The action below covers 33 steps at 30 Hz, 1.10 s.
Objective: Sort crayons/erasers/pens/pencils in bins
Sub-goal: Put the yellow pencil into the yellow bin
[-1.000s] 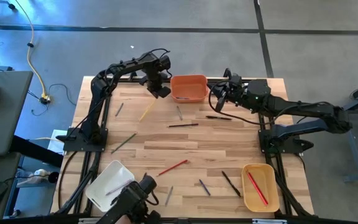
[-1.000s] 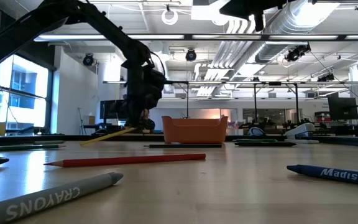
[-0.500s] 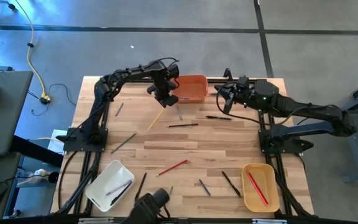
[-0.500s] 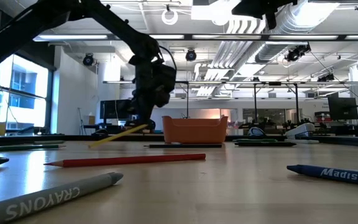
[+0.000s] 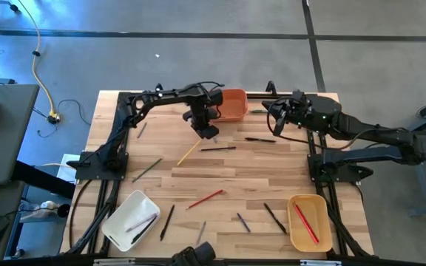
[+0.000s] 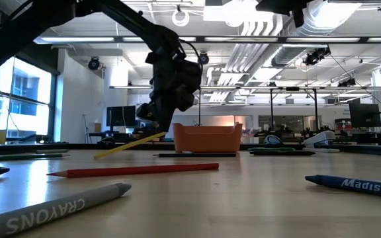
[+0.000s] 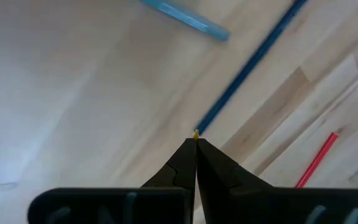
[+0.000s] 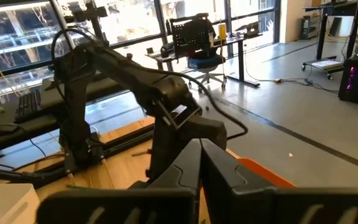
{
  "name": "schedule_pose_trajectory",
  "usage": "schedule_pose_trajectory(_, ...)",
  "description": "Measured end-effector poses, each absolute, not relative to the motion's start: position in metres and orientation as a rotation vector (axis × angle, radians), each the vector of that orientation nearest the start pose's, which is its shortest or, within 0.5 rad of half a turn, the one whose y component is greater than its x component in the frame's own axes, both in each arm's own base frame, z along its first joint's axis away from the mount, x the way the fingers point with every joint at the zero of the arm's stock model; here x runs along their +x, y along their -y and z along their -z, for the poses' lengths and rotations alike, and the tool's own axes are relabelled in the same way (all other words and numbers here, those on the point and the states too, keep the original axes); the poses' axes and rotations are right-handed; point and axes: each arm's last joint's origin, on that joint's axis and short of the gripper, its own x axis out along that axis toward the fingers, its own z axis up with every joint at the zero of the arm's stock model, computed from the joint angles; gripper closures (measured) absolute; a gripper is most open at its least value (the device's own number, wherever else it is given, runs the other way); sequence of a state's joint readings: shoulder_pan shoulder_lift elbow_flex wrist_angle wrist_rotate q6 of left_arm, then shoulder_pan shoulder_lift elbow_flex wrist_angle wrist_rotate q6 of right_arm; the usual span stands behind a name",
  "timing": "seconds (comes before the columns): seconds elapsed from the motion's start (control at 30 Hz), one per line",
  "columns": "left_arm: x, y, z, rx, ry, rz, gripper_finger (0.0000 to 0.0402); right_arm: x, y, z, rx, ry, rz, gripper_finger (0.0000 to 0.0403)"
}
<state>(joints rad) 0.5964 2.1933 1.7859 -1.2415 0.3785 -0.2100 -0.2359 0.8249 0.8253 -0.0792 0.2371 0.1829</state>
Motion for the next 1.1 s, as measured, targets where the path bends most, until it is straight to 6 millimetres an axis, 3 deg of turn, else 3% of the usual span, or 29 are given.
schedule_pose_trajectory(0.1,0.354,-0.217,-0.182,-0.933,-1.464,-0.305,0.0401,0.172,0.048,-0.345,0.225,-0.082,0.477,0.0403)
schedule_pose_trajectory(0.2,0.358,-0.211,-0.182,-0.927,-1.467,-0.284,0.0401,0.172,0.045,-0.329,0.377,-0.211,0.396,0.0403)
schedule_pose_trajectory(0.37,0.365,-0.204,-0.182,-0.933,-1.441,-0.230,0.0401,0.177,0.033,-0.271,0.609,-0.374,0.270,0.0403)
schedule_pose_trajectory(0.57,0.369,-0.198,-0.182,-0.923,-1.436,-0.209,0.0401,0.180,0.020,-0.219,0.754,-0.236,0.219,0.0403)
schedule_pose_trajectory(0.77,0.375,-0.193,-0.183,-0.950,-1.390,-0.142,0.0401,0.173,0.011,-0.193,0.878,-0.158,0.271,0.0403)
schedule_pose_trajectory(1.1,0.396,-0.185,-0.187,-1.032,-1.224,-0.014,0.0401,0.170,-0.007,-0.182,0.960,-0.186,0.266,0.0403)
